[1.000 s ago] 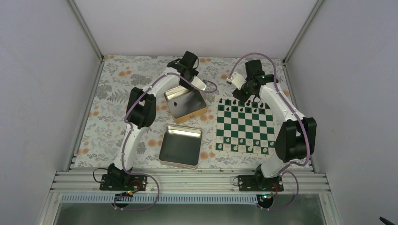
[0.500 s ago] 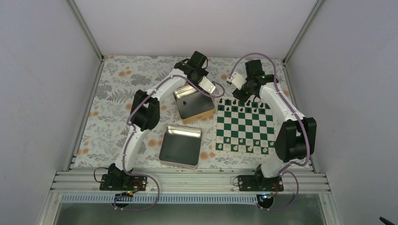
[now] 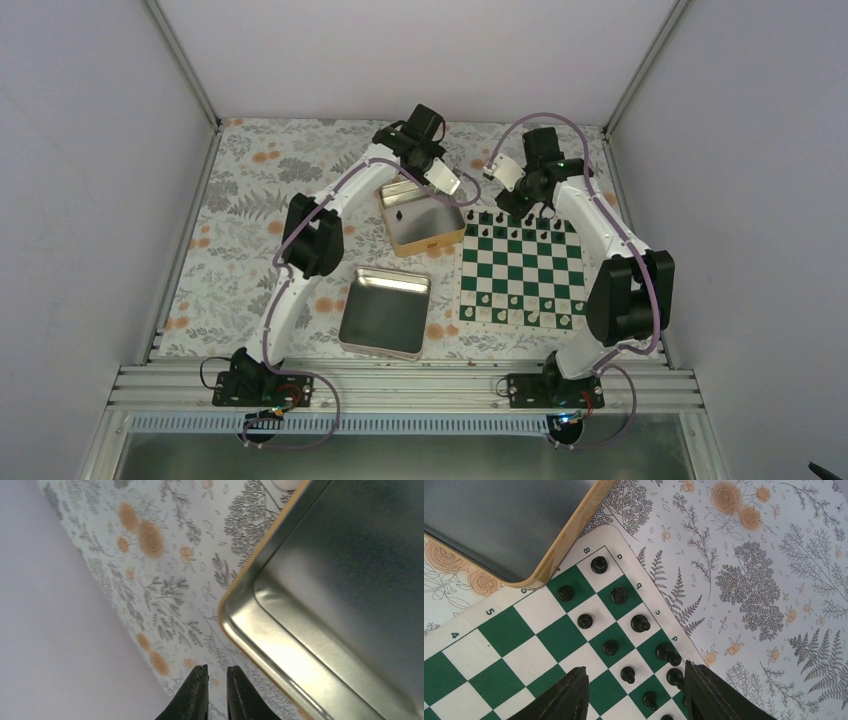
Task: Set up the chess pieces on the board
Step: Adjust the storage box at the center of the board.
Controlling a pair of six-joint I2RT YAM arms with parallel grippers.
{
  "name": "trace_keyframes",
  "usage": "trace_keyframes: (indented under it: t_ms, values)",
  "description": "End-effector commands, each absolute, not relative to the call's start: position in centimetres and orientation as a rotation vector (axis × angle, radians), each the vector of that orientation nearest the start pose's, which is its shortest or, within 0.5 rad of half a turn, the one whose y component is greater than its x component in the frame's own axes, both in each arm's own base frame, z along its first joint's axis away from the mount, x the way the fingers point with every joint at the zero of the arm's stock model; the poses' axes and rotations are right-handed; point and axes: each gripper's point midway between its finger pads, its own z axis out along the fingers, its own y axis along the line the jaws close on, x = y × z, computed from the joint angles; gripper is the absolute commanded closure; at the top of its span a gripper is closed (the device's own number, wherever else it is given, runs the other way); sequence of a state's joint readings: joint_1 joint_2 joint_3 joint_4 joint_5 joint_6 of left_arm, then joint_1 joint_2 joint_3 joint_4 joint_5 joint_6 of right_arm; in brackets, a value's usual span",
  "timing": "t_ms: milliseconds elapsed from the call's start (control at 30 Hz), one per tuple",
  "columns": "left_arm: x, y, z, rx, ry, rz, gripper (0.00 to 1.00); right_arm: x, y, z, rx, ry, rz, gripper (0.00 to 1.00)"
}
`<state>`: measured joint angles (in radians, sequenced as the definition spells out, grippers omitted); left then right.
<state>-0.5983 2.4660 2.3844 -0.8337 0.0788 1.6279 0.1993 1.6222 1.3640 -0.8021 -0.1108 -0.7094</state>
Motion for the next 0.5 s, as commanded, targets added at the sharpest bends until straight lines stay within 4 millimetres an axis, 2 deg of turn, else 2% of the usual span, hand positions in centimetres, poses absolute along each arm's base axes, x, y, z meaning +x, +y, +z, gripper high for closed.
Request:
trace_keyframes:
  t_ms: [0, 100, 200, 333, 400, 467]
  values:
    - [50.2, -35.6, 10.7, 2.326, 1.111, 0.306, 0.89, 39.0, 9.7, 16.4, -1.180, 2.329, -0.028, 0.50]
    - [50.7, -34.8, 11.6, 2.300, 1.136, 0.325, 0.89, 39.2, 9.8, 16.9, -1.174, 2.312, -0.027, 0.50]
    - [51.8, -33.6, 13.8, 2.233, 1.174, 0.351, 0.89, 39.2, 10.5, 17.4, -1.187, 2.285, 0.016, 0.50]
    - [53.1, -31.4, 18.7, 2.066, 1.245, 0.356, 0.87, 39.7, 12.1, 17.5, -1.224, 2.262, 0.067, 0.48]
    - [53.5, -29.9, 21.0, 1.970, 1.294, 0.319, 0.79, 40.1, 13.6, 18.2, -1.248, 2.219, 0.123, 0.47]
    - [53.9, -27.9, 23.3, 1.854, 1.346, 0.255, 0.67, 40.7, 15.6, 17.7, -1.283, 2.189, 0.209, 0.48]
